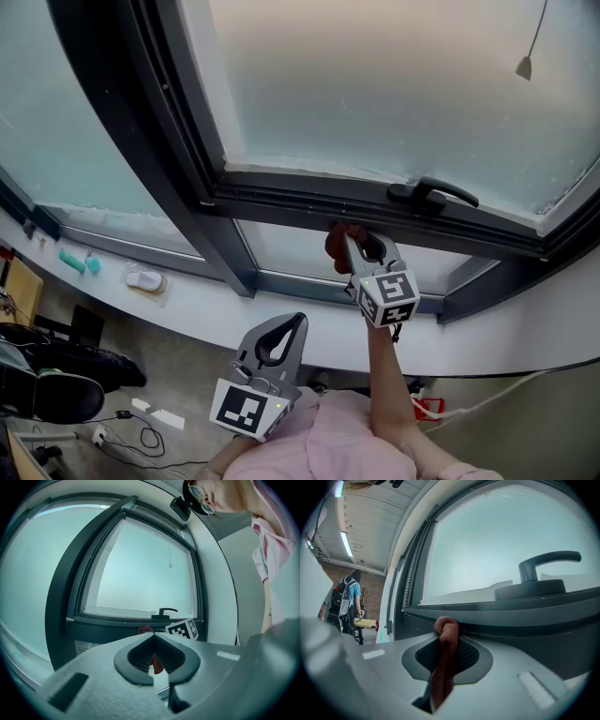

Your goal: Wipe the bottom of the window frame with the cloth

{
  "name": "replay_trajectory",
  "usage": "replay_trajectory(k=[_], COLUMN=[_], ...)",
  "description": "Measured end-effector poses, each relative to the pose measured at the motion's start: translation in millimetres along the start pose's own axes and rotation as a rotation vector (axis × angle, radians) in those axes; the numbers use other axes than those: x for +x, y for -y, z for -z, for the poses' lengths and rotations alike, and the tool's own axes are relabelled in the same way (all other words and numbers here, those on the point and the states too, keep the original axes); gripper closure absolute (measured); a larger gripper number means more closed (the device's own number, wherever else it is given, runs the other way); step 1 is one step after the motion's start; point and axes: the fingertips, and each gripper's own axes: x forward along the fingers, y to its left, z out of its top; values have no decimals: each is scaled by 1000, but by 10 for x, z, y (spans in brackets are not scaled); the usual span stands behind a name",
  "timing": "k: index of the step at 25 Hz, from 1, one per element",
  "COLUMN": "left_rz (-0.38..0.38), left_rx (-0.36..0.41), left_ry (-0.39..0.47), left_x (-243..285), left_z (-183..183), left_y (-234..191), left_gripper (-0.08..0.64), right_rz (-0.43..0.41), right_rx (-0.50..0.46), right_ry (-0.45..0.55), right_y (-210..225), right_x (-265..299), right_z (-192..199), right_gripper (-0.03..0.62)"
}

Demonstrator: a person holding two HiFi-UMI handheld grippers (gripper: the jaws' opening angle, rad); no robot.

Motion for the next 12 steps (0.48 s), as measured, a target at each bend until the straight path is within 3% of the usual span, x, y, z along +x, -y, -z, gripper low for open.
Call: replay_trajectory(k=[12], left_rz=[6], left_rx=[10], left_ry=[-23], left_x=[33], left_z=[32], left_y=[19], left_gripper=[560], right_rz=[46], right_rx=[-20], right_ry=[-18], right_y=[193], right_x=[-154], right_z=[0], right_gripper=[541])
